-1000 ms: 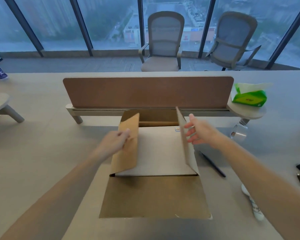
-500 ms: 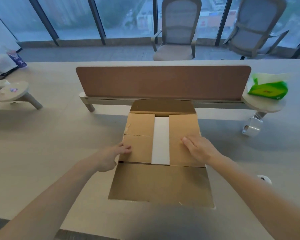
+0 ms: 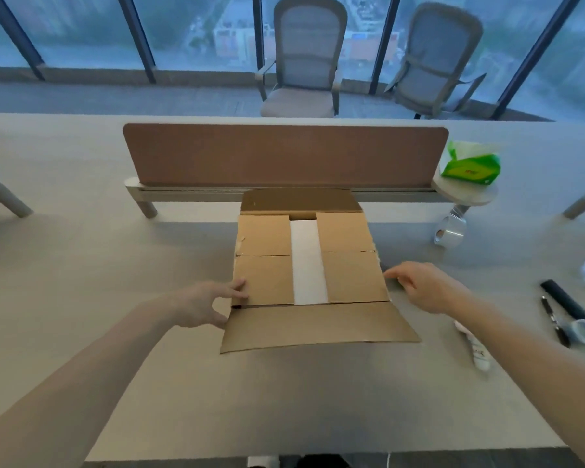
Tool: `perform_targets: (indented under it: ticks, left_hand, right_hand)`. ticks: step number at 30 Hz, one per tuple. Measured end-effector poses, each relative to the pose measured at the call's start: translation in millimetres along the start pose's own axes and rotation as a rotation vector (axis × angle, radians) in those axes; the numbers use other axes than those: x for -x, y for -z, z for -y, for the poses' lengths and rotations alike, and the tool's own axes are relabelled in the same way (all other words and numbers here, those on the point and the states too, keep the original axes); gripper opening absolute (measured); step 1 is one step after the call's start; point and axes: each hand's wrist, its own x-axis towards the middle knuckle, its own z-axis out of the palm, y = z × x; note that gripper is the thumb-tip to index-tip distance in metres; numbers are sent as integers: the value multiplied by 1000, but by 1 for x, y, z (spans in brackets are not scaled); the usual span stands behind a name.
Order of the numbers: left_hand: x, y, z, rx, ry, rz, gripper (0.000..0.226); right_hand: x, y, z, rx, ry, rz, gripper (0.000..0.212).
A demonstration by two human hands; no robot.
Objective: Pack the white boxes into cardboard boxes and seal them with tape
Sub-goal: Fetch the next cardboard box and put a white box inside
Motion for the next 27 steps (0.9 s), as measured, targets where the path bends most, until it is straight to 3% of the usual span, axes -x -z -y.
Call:
perform_targets:
  ticks: [2,4,8,11,15,19,22,27]
  left_hand:
    - [-3,0,8,25,-55,-44,55]
    - [-4,-3,14,61,-84,-92,47]
    - [2,-17,14,387,-154,-169,19]
    - [1,-27,13,608,-193,-244,26]
    - [-10,-24,21,593,-210,-286,19]
    - [-18,-19,11,426,-98,-553,15]
    - [-28,-7,-1,367,34,-741,32]
    - [-61,4,-14,412,229,-662,74]
  right_hand:
    - [21,-11,-12,27,-43,40,40]
    - [40,-24,-8,-101,-43,21,35]
    - [43,-42,15,-455,-20,-214,12]
    - [26,-41,27,-594,-181,-302,18]
    - [7,-29,34,-360,-216,-249,33]
    - [-5,-17,35,-122,-251,-177,45]
    - [-14,-9,31,-12,-336,-128,60]
    - [-40,-7,20,20,-388,-36,63]
